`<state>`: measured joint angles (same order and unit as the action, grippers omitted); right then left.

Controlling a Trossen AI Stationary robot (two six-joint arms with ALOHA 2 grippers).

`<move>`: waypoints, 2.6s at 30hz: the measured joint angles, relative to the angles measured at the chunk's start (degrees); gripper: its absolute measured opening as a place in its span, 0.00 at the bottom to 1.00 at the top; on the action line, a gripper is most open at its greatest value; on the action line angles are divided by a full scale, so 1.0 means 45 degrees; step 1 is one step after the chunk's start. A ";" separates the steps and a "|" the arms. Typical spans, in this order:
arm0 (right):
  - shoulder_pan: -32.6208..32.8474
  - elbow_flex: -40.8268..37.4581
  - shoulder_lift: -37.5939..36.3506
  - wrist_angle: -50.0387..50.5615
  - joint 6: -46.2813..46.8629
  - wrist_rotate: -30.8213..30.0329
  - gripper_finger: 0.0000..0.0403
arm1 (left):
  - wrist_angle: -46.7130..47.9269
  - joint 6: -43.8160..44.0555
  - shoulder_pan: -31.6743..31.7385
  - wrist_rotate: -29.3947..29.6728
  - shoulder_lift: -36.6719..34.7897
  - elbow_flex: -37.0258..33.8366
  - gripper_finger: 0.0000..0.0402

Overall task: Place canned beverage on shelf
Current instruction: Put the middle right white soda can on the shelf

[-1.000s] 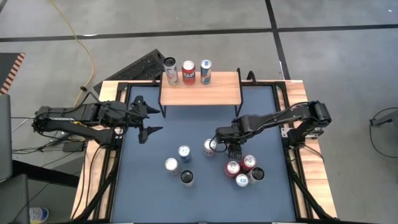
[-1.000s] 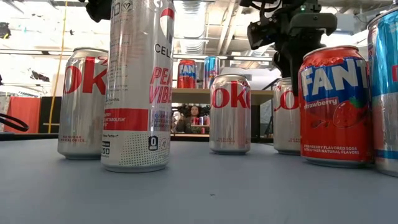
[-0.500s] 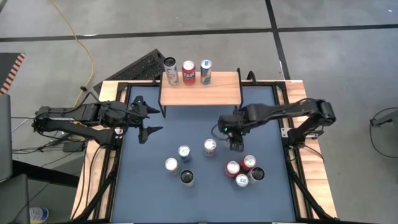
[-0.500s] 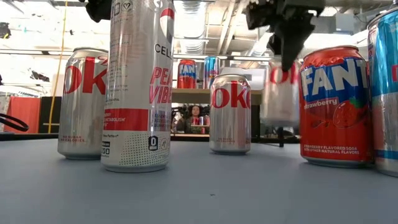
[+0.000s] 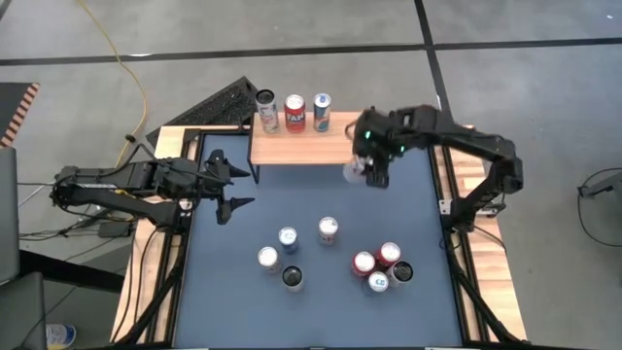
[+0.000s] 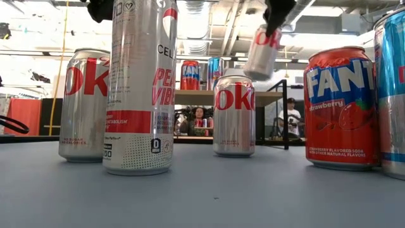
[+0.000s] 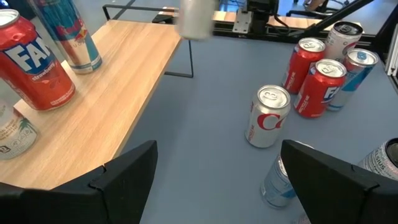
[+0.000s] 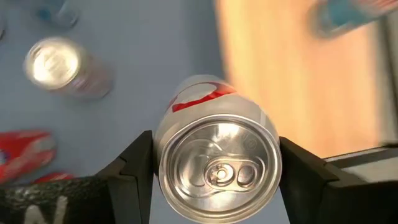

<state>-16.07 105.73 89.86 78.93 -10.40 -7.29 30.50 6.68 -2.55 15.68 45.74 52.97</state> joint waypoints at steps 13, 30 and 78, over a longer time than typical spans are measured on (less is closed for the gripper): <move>-0.3591 0.0780 0.0652 -0.1500 -0.2762 -0.0081 0.58 | -0.0115 0.0000 0.0000 0.0017 0.0000 0.0000 0.83; -0.4727 0.6557 0.4638 0.1430 -0.5458 -0.0039 0.58 | -0.0164 0.0019 0.0005 0.0374 0.0001 0.0000 0.83; -0.5370 0.6061 0.5301 0.1407 -0.5178 0.2190 0.61 | -0.0413 0.0151 0.0015 0.0704 0.0000 0.0000 0.83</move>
<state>-40.24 133.01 113.72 85.27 -33.70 2.57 28.64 7.35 -2.48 18.85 45.74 52.97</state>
